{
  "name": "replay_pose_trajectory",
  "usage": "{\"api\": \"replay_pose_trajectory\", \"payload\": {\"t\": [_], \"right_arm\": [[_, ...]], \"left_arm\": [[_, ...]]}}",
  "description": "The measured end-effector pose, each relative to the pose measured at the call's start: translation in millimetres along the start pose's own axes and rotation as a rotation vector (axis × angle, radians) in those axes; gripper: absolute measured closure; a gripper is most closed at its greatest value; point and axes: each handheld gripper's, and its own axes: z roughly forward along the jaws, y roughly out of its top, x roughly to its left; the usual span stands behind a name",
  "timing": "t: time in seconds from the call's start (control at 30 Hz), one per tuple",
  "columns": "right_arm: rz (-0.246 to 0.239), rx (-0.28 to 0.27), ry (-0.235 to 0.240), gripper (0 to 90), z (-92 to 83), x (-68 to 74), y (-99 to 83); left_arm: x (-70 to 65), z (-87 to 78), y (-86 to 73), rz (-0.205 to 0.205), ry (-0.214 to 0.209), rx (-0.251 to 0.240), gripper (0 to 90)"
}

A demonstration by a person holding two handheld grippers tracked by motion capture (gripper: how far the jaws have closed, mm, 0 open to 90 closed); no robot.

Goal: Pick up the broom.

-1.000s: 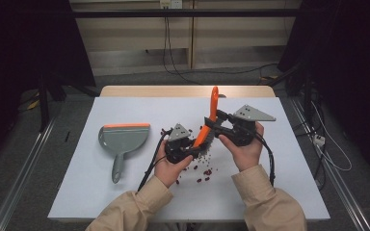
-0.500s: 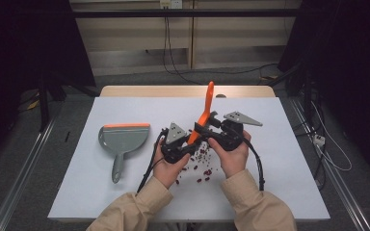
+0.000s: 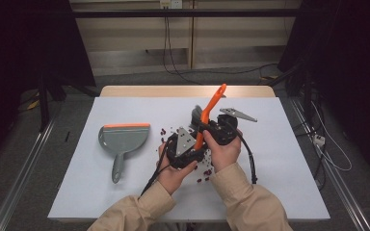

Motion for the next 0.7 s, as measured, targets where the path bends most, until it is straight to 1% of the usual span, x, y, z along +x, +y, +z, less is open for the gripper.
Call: {"api": "replay_pose_trajectory", "payload": {"t": [0.03,0.07,0.1,0.17,0.2,0.27,0.3,0.33,0.37,0.43,0.47,0.5,0.53,0.57,0.63,0.7], "right_arm": [[0.006,0.003,0.014,69.7,1.0,-1.2,0.5],[-0.036,0.006,0.003,69.9,0.0,-3.7,2.8],[-0.036,0.006,0.003,69.9,0.0,-3.7,2.8],[-0.023,0.007,0.023,70.3,-1.5,-9.8,4.7],[-0.030,0.006,0.019,70.5,-2.7,-12.1,5.8],[-0.076,0.010,0.007,70.6,-5.9,-17.0,9.6],[-0.089,0.015,0.000,70.6,-8.0,-20.0,11.8],[-0.096,0.019,0.003,70.6,-10.1,-23.8,13.9],[-0.100,0.018,-0.002,70.7,-12.9,-27.3,15.4],[-0.144,0.040,-0.030,70.7,-18.2,-33.0,18.2],[-0.164,0.052,-0.038,70.7,-20.8,-35.7,18.9],[-0.180,0.071,-0.049,70.7,-23.1,-38.5,19.4],[-0.193,0.088,-0.061,70.7,-25.7,-41.1,19.8],[-0.200,0.095,-0.060,70.7,-28.2,-43.7,20.0],[-0.210,0.119,-0.073,70.7,-32.9,-48.5,20.5],[-0.228,0.150,-0.080,70.7,-37.3,-53.2,21.3]], "left_arm": [[0.4,0.5,-0.1,-0.009,0.000,-0.001,42.6],[2.0,0.5,0.0,-0.026,-0.018,0.000,40.3],[4.5,-0.7,0.0,-0.033,-0.031,-0.002,40.3],[8.7,-3.0,-0.1,-0.048,-0.056,0.000,38.4],[10.7,-4.4,-0.3,-0.062,-0.061,0.000,36.6],[15.6,-7.7,-0.3,-0.080,-0.064,0.006,29.0],[18.1,-9.6,-0.3,-0.089,-0.067,0.003,29.0],[20.6,-11.4,-0.4,-0.092,-0.066,0.004,28.3],[23.0,-13.4,-0.5,-0.100,-0.069,0.004,26.2],[26.7,-17.4,-0.7,-0.113,-0.082,-0.003,22.5],[28.1,-19.7,-0.6,-0.115,-0.073,-0.005,22.0],[30.8,-21.9,-0.8,-0.109,-0.088,-0.004,21.3],[32.3,-23.7,-1.0,-0.116,-0.094,-0.011,20.0],[34.2,-25.7,-1.4,-0.118,-0.099,-0.010,18.8],[38.9,-29.3,-2.2,-0.115,-0.108,-0.003,17.2],[43.3,-32.3,-3.7,-0.123,-0.124,0.007,16.0]]}}
